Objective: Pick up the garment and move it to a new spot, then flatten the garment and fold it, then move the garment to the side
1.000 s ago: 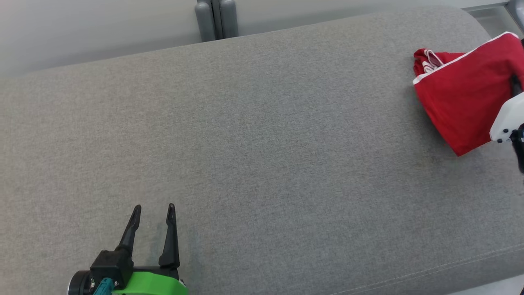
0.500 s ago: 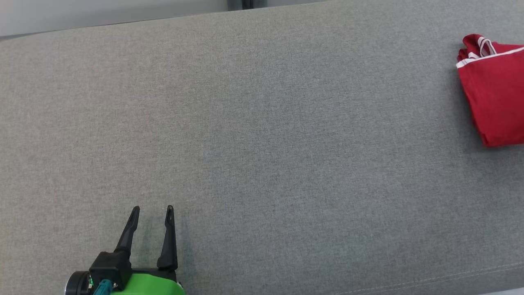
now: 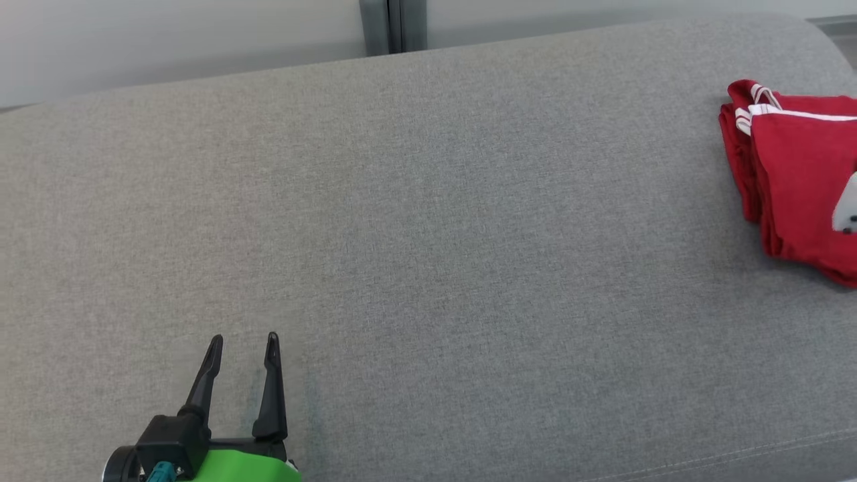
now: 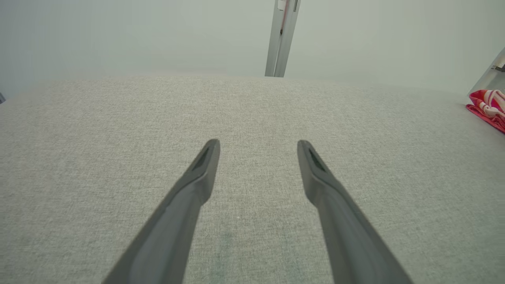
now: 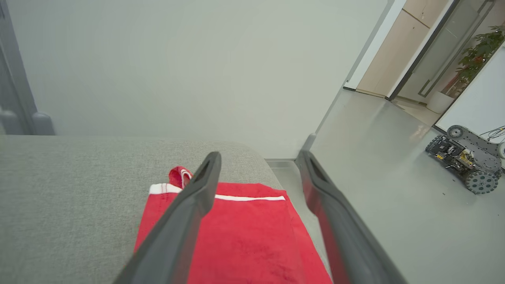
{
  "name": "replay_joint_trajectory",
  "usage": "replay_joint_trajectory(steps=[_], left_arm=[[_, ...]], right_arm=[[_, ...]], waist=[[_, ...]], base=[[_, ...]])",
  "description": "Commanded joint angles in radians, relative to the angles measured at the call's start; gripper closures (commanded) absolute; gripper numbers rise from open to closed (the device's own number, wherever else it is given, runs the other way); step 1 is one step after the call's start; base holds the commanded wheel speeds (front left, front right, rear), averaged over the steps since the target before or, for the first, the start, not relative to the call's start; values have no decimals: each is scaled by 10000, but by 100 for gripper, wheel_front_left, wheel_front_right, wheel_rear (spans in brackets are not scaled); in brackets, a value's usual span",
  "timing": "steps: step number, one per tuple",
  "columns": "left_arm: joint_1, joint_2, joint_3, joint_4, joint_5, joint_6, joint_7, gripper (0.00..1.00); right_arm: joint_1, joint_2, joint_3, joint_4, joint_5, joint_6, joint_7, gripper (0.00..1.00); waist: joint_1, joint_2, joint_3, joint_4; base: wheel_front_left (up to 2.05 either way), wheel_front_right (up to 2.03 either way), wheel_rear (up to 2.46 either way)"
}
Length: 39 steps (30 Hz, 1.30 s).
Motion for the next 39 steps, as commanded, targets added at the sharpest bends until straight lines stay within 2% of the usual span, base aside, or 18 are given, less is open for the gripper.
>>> replay_joint_trajectory(steps=[1,8,14,19,27,30,31,34,39], left_arm=[[194,37,16,-46,-44,75,3,0],[840,35,25,1,98,437,3,0],[1051,35,125,230,284,642,4,0],[900,35,206,434,274,755,4,0],[625,35,179,607,318,892,3,0],[538,34,-81,703,25,531,3,0],[617,4,-96,709,37,487,1,100],[756,-34,-132,961,-1,479,8,100],[609,10,-34,939,-1046,398,215,100]], right_arm=[[487,184,218,-401,382,-17,-55,0],[4464,958,1719,-3906,2411,-17,-59,0],[7244,1914,2193,-6285,2615,-17,-61,0],[8279,2518,2708,-6885,2401,-17,-62,0],[8714,2851,3189,-7131,2322,-17,-63,0],[8902,2900,3045,-7192,2301,-17,-63,0],[8815,2932,3067,-7140,2363,2,-36,100],[8841,2997,3064,-6843,2410,4,-2,100],[8556,2994,2904,-6689,3522,3,393,100]], waist=[[0,0,-572,165],[0,0,-1686,934],[0,0,-1939,1365],[0,0,-2009,1465],[0,0,-2013,1645],[0,0,-2006,1774],[0,0,-2011,1737],[0,0,-2010,1743],[0,0,-2003,1693]], base=[[0,0,0],[0,0,0],[0,0,0],[0,0,0],[0,0,0],[0,0,0],[0,0,0],[0,0,0],[0,0,0]])
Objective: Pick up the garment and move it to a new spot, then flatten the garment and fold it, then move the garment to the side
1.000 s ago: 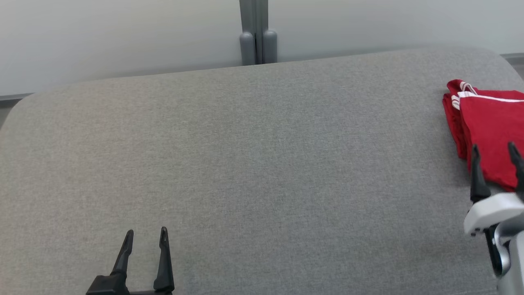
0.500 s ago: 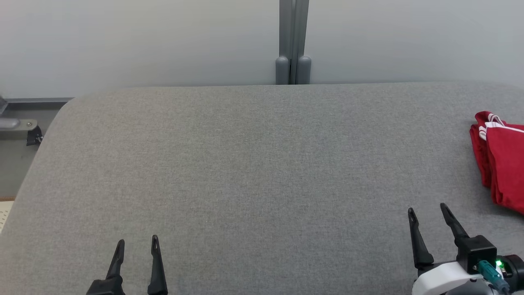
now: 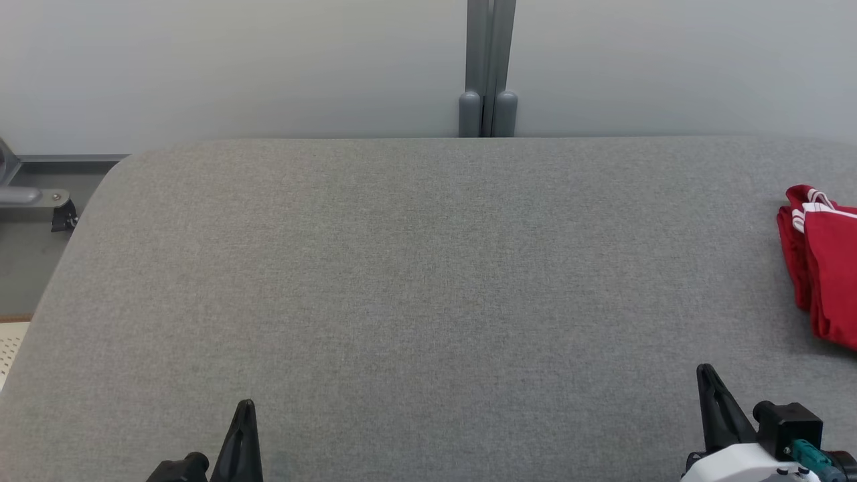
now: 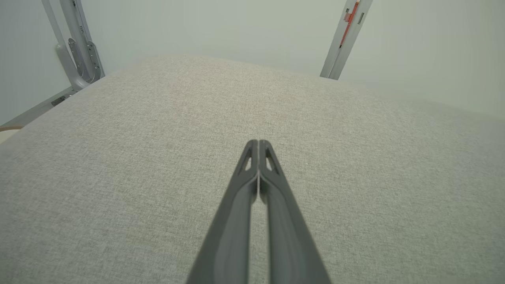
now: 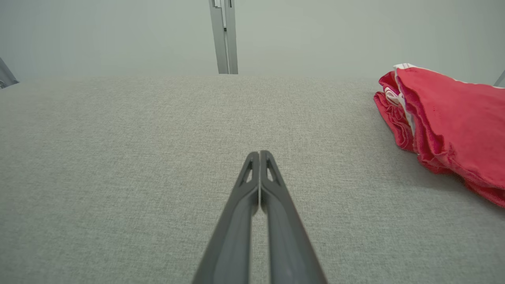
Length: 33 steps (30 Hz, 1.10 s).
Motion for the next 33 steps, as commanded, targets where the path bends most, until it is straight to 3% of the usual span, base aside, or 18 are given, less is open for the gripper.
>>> replay_joint_trajectory(steps=[1,33], left_arm=[[-235,53,73,-137,-528,-80,78,100],[-1180,257,665,58,-5685,-566,1241,100]], right_arm=[[-311,-48,-61,-101,587,-1,130,100],[-979,-67,7,-162,6486,-6,1329,100]], waist=[[0,0,2,-18],[0,0,44,-311]], base=[[0,0,0],[0,0,0]])
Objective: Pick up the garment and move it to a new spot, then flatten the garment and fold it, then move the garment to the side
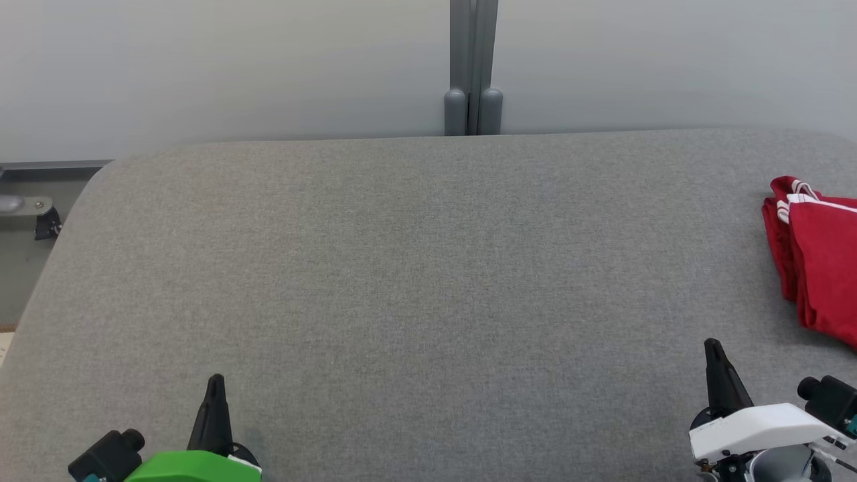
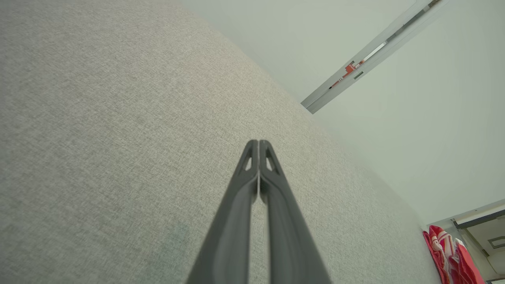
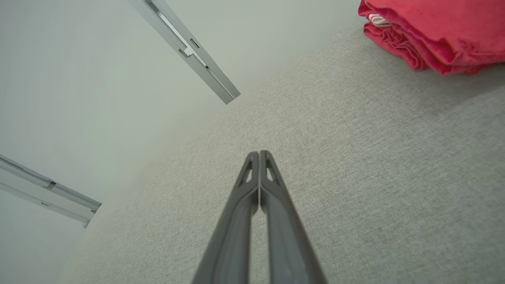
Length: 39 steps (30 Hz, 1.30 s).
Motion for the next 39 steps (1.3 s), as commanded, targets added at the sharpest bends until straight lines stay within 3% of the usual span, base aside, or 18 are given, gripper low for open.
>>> replay_joint_trajectory(steps=[1,39], left_arm=[[-329,105,81,-103,-358,-74,55,100],[-1062,143,721,16,-4457,-463,1145,100]], right_arm=[[-269,-64,-22,-123,391,-4,68,100],[-913,-78,-91,-29,5193,-8,1171,100]], waist=[[0,0,2,-14],[0,0,52,-363]], base=[[0,0,0],[0,0,0]])
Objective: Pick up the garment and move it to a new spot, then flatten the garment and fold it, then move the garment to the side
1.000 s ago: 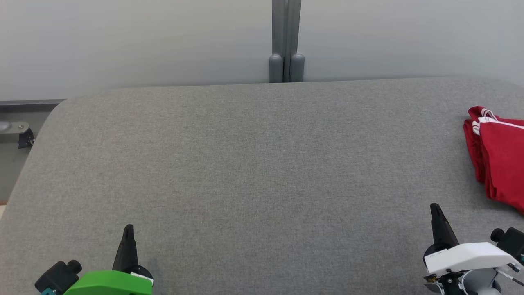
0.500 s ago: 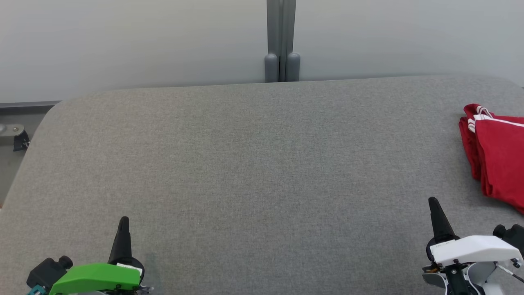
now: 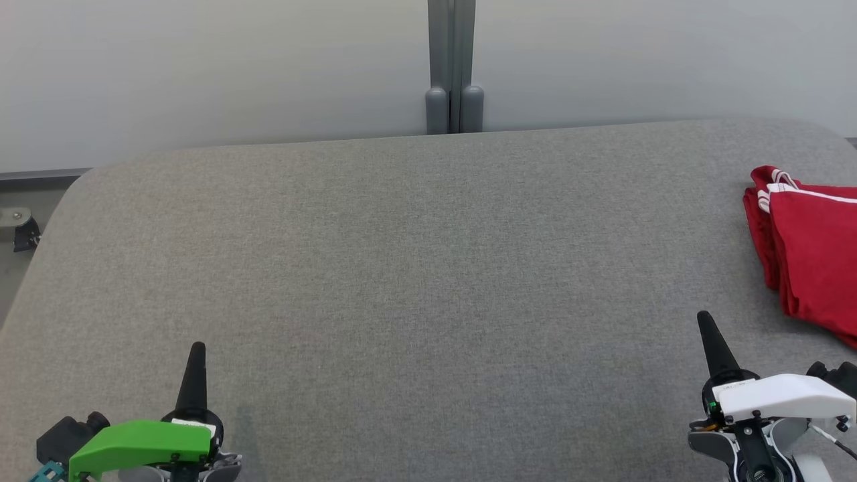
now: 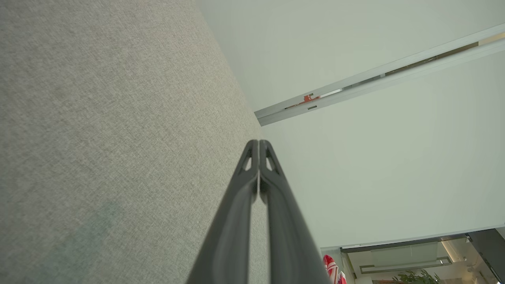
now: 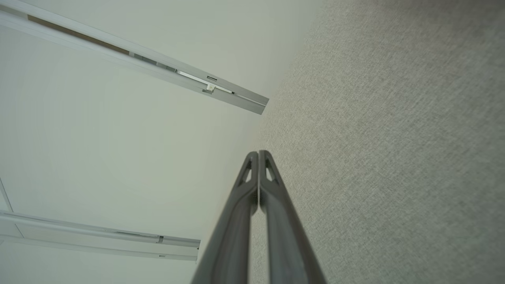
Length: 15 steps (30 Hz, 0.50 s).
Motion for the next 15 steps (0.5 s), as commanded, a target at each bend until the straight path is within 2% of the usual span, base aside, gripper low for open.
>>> replay_joint_trajectory(steps=[1,15], left_arm=[[-270,66,70,-29,-268,-65,67,100],[-484,56,288,13,-1432,-177,409,100]], right_arm=[[-192,-61,-28,-49,297,-4,75,100],[-381,-63,-46,-18,1693,-2,394,100]], waist=[[0,0,2,-15],[0,0,21,-144]], base=[[0,0,0],[0,0,0]])
